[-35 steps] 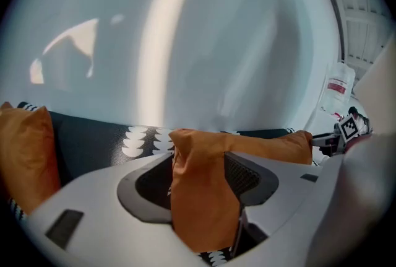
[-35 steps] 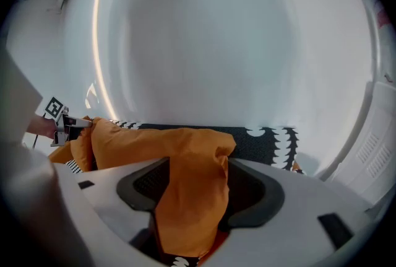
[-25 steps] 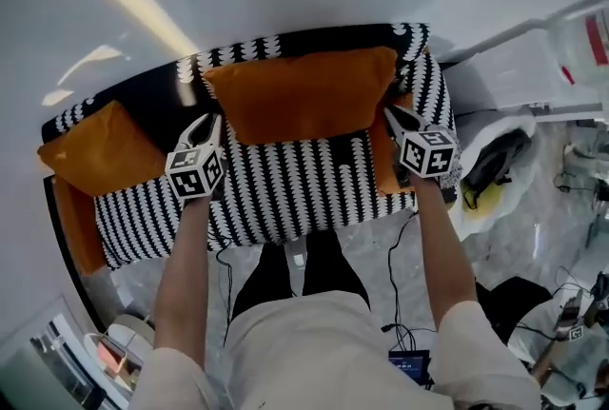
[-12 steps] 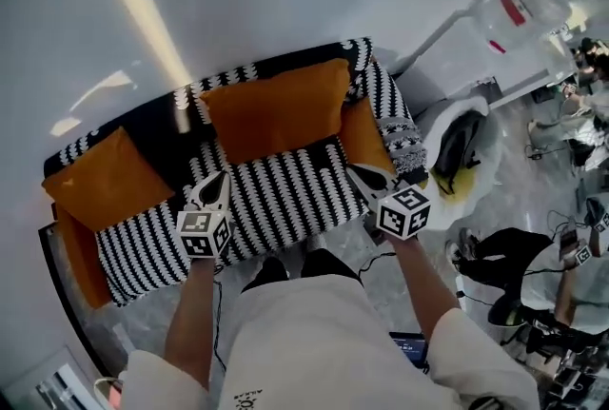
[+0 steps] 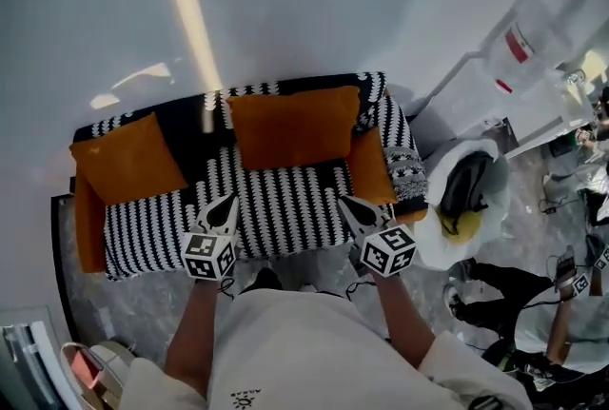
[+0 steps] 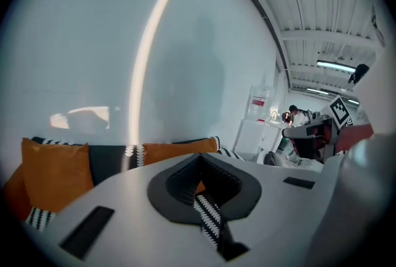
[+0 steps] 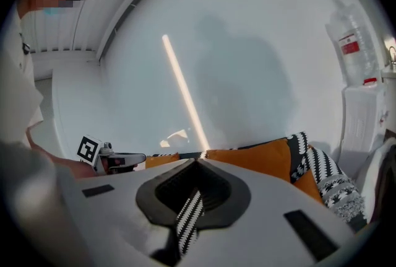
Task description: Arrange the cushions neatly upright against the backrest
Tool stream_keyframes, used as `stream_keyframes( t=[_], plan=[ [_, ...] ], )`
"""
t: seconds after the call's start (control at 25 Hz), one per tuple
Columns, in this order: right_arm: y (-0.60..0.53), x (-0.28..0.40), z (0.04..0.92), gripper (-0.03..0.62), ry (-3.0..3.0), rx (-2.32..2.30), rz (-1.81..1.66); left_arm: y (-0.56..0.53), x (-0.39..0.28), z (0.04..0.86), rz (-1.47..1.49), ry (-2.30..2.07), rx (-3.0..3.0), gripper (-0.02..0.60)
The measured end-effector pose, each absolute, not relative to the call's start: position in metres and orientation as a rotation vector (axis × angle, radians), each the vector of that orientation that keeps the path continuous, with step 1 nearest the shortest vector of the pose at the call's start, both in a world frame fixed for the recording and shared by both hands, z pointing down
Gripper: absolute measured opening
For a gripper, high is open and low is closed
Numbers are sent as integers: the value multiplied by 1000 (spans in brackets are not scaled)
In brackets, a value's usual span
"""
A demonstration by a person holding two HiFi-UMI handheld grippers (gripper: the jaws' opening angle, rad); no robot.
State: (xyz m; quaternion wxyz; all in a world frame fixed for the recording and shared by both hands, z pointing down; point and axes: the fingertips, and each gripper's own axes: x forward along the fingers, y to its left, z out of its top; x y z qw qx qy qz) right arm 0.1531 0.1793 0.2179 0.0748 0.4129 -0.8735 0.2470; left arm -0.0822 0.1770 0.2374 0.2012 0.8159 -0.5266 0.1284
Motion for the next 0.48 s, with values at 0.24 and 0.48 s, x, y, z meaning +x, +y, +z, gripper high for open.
stream_keyframes(
  t=[0.24,0.48],
  plan=[
    [221,169,207,23,-2673,1171,678,244,-71,225,276,-1611,2168,18],
    [247,169,201,22,-2711,1075,655,293,-76,210,260,-1681,2139,18]
  ],
)
